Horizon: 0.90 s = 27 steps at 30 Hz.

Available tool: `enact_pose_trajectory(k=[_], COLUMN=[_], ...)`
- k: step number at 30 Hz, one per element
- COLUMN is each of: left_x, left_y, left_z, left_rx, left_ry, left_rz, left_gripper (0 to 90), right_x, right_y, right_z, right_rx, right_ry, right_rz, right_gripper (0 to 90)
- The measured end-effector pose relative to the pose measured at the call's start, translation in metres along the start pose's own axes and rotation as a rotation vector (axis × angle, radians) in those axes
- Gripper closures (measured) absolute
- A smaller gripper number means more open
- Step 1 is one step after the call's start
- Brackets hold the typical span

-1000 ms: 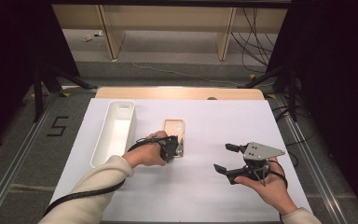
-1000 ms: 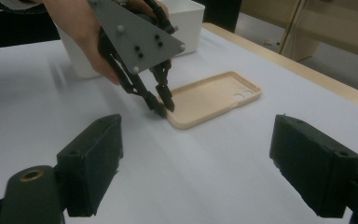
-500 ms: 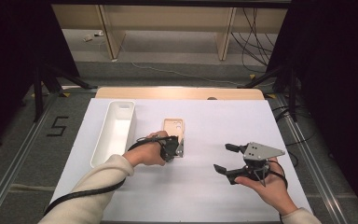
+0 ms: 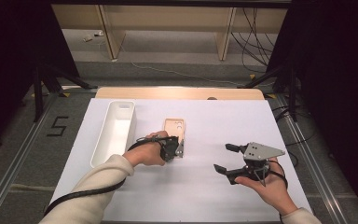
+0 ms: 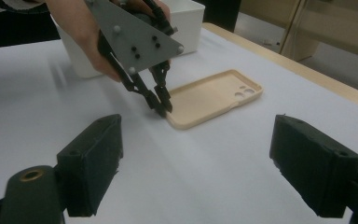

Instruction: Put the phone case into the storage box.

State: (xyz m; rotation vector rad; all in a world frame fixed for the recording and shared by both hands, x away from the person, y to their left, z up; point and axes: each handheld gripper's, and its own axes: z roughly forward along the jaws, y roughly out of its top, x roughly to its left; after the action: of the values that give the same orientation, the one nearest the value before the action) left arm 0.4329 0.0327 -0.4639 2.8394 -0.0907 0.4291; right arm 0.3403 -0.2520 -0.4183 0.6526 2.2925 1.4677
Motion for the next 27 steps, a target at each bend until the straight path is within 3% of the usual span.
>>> enact_pose_trajectory(k=[8,20,27], left_x=[0.002,0.0,-0.003], left_y=[0.001,-0.001,0.006], left_z=[-0.001,-0.003,-0.017], left_rx=[0.021,-0.004,-0.021], left_ry=[-0.005,0.0,0.029], left_rz=[0.03,0.039,0.081], left_gripper=[84.9,87.1,87.2], right_x=[0.0,-0.001,-0.004], right_y=[-0.001,-0.001,-0.001], right_z=[0.0,0.0,-0.001], right_rx=[0.002,-0.001,0.002], right_ry=[-0.001,-0.003,-0.013], right_rz=[0.0,0.005,0.01], right_gripper=[18.4,18.4,18.4])
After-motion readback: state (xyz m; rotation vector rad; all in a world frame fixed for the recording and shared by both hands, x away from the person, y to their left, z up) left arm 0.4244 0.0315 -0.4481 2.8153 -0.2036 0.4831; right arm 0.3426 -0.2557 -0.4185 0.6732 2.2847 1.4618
